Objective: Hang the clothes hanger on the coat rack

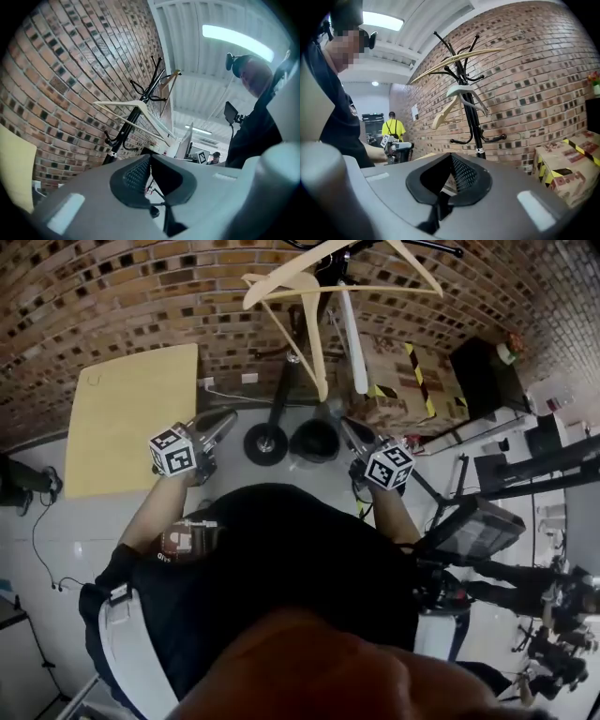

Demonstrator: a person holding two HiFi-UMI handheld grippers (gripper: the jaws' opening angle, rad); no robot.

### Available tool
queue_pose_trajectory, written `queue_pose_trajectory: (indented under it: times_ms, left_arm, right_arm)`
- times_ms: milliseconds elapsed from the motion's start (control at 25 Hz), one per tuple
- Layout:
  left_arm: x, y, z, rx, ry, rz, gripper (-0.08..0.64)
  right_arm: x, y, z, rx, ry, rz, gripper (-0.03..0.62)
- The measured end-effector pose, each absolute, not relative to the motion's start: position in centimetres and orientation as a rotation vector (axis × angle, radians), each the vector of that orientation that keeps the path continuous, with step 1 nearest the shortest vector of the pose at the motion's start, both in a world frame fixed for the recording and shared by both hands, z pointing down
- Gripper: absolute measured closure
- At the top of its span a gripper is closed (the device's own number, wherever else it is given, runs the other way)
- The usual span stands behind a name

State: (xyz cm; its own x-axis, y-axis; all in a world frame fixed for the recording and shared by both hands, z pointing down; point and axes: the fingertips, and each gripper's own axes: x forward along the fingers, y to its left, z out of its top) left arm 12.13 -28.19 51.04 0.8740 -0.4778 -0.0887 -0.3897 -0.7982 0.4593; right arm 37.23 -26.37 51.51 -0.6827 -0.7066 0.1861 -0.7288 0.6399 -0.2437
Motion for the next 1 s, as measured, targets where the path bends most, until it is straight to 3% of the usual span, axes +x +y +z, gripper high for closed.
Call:
queue_pose_trajectory:
  times_ms: [360,1000]
  left_arm:
    - [12.4,-24.0,52.5,2.504,-0.976,-0.179,0.554]
    - [9.7,-23.6,50.9,2.550,-1.021,-0.163,0.555]
  right_arm:
    - [37.8,-25.5,51.3,1.127,-2.829,0.542,0.580]
    - [35.3,-25.0,50.3,1.158,-2.798,0.497,0.580]
